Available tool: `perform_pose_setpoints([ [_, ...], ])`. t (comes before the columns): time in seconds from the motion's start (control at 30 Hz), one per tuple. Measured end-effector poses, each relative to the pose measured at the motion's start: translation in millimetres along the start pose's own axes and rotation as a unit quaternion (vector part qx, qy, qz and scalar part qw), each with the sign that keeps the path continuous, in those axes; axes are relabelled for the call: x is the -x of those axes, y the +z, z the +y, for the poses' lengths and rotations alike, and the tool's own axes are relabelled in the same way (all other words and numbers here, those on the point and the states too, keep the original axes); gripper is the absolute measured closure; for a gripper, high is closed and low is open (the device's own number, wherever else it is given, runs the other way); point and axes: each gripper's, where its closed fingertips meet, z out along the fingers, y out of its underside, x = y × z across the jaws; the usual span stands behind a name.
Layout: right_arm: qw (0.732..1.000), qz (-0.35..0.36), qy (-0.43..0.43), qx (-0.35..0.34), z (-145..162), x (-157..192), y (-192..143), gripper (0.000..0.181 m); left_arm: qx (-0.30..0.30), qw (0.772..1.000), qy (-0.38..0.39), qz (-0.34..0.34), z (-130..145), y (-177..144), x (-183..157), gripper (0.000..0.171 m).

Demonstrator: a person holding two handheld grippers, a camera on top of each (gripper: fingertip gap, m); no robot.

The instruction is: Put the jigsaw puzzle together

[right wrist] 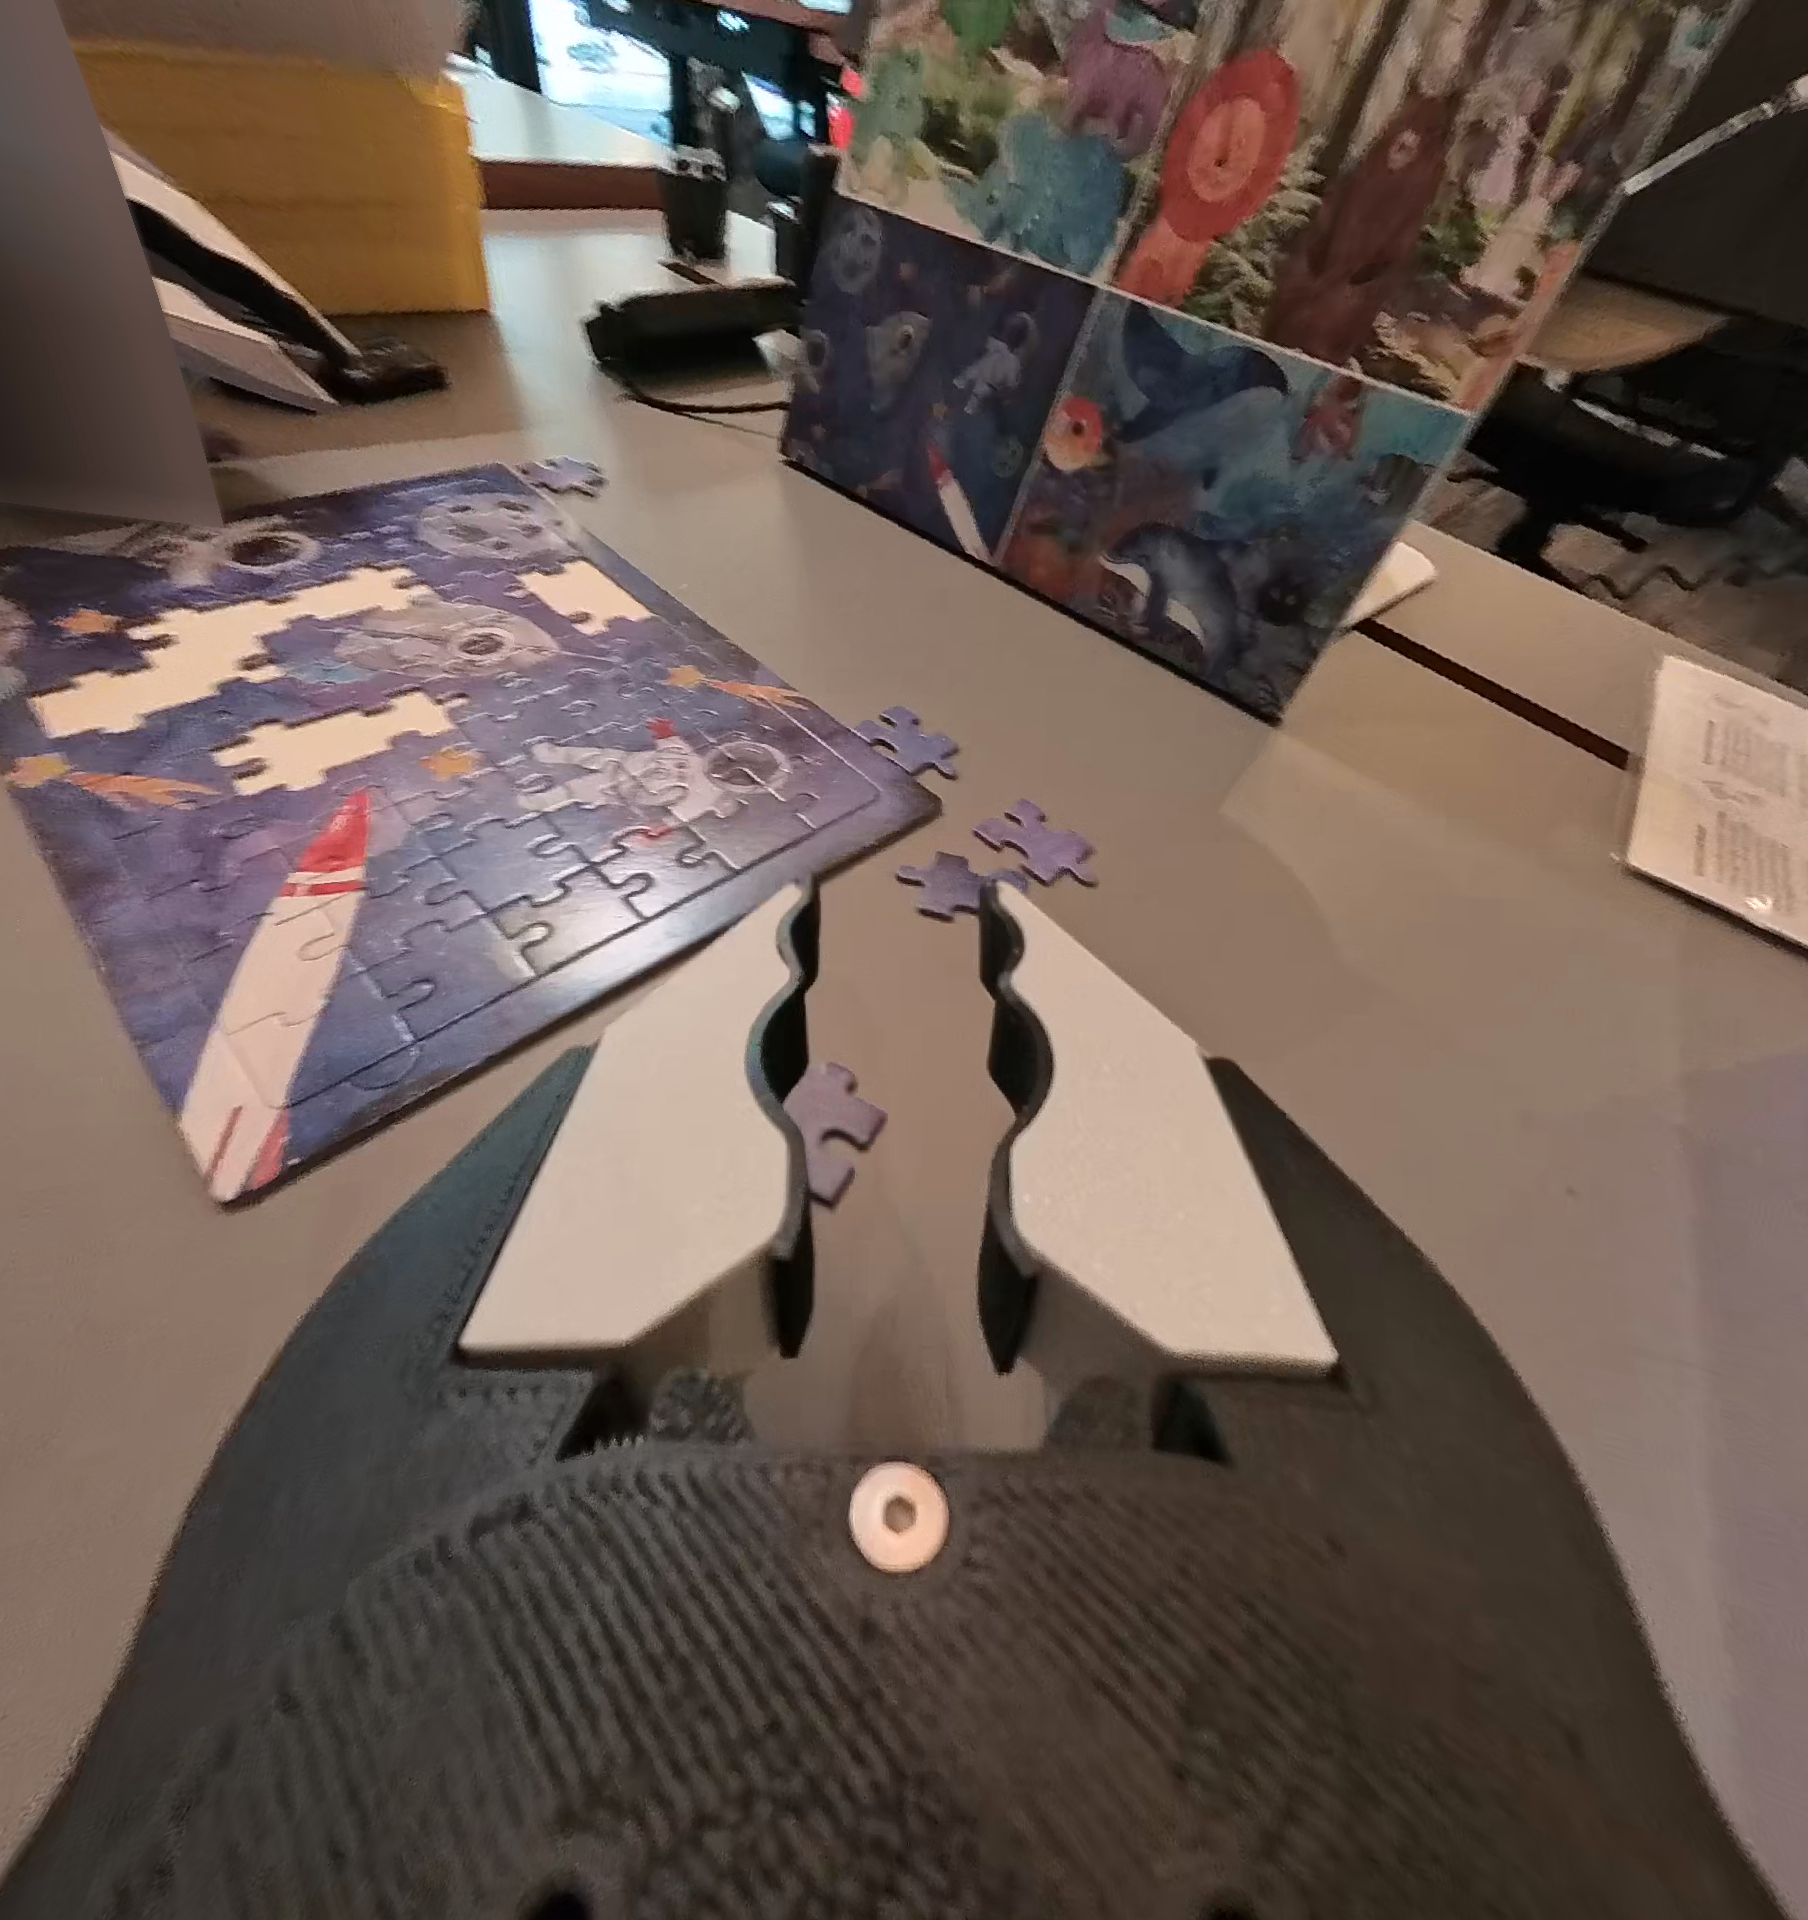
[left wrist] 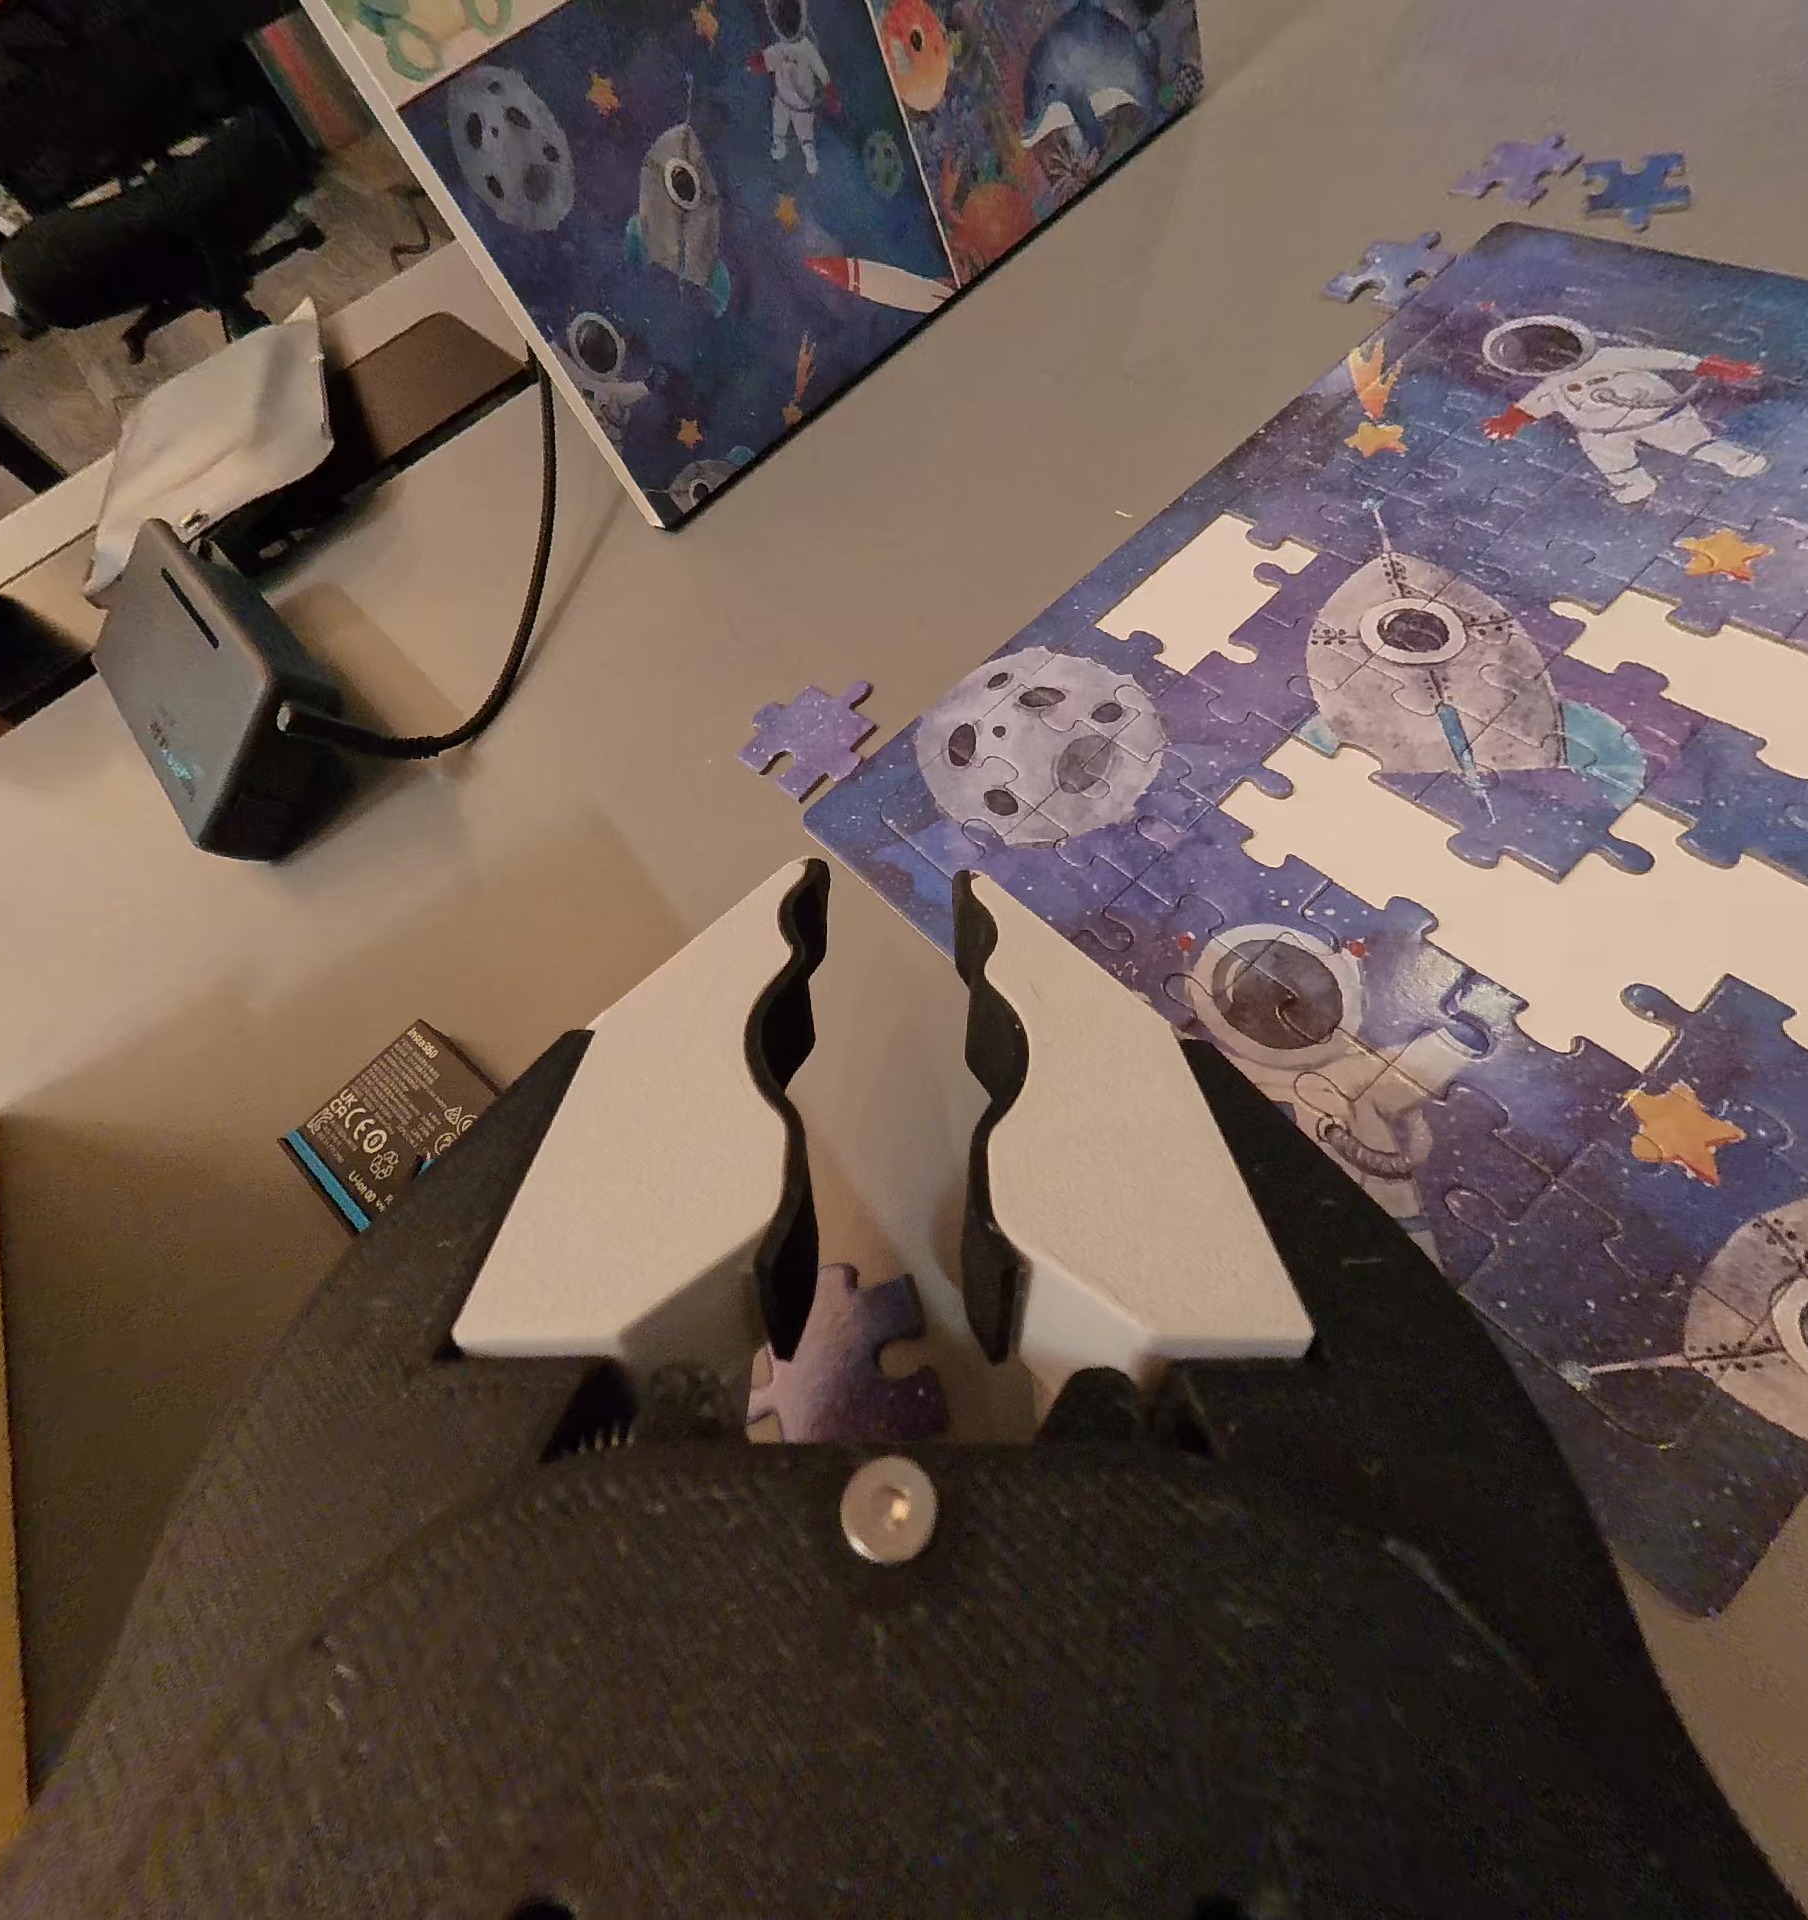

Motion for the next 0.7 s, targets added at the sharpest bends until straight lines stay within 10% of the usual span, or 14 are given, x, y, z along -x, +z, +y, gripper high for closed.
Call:
perform_pose_setpoints([
  [0.7, 0.998, -0.046, 0.029, 0.03, 21, 0, -30, 0.144, 0.02, 1.0, 0.013, -0.002, 5, 4, -2, 0.149],
])
